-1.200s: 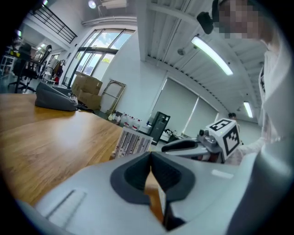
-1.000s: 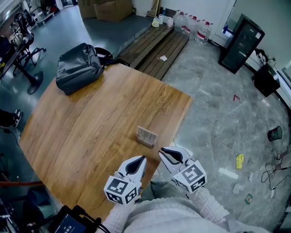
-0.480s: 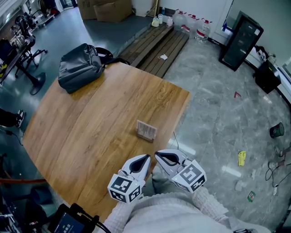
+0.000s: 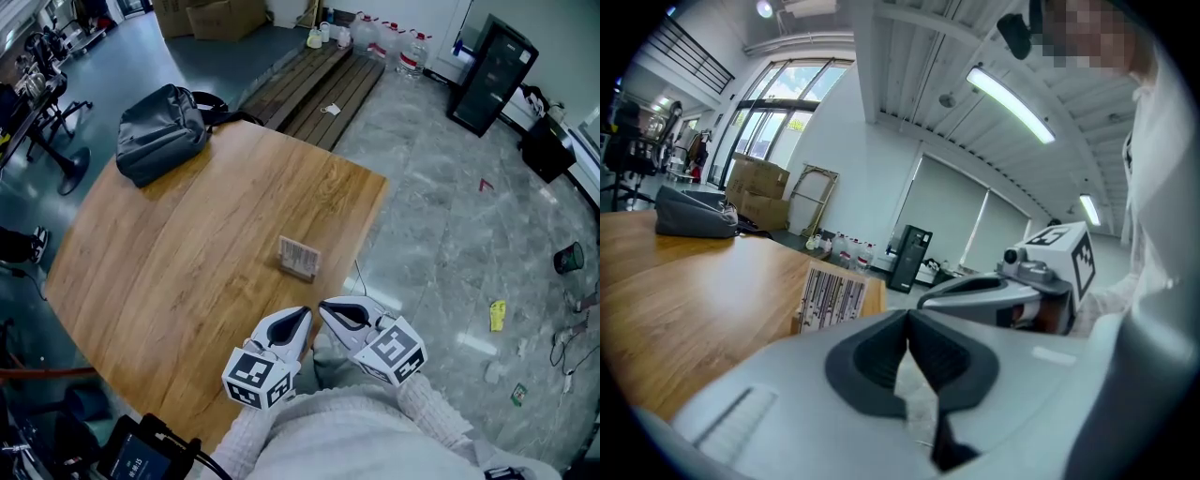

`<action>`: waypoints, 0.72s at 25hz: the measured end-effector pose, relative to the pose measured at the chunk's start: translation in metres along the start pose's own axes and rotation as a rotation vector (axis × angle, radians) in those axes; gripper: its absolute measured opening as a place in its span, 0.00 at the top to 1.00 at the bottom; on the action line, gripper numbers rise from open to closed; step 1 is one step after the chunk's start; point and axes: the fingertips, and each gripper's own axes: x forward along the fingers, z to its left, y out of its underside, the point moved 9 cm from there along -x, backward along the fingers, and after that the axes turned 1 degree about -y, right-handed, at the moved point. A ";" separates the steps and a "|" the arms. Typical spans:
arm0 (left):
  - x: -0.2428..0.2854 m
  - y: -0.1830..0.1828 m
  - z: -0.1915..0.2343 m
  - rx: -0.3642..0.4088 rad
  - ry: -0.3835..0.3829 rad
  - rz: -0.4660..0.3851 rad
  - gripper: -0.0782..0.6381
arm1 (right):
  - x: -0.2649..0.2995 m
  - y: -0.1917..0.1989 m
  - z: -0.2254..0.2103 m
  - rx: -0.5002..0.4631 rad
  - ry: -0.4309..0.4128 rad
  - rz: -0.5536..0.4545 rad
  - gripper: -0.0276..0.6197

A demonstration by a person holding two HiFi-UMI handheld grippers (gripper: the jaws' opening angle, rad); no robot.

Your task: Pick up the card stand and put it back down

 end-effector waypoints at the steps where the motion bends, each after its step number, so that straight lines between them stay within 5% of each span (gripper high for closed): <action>1: -0.001 -0.002 -0.002 0.000 0.001 -0.004 0.88 | -0.002 -0.002 0.000 -0.003 0.004 -0.001 0.96; 18: -0.011 -0.011 -0.005 0.003 -0.023 -0.032 0.88 | -0.010 -0.010 -0.001 -0.040 0.016 -0.007 0.96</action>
